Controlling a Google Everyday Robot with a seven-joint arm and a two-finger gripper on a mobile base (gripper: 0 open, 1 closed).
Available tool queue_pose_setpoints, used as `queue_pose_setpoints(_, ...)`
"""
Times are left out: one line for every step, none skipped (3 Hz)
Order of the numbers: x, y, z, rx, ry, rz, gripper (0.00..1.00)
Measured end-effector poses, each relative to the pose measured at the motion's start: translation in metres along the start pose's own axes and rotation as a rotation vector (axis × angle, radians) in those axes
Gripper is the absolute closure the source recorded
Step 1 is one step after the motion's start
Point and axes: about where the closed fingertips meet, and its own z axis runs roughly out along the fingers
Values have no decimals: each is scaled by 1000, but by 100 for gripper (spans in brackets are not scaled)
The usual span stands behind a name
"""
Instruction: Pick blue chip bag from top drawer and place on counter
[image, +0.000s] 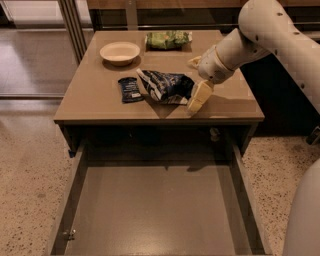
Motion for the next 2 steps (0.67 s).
queue_pose_setpoints(1, -8, -9, 16, -25, 14, 0)
queue_pose_setpoints(0, -8, -10, 17, -27, 15, 0)
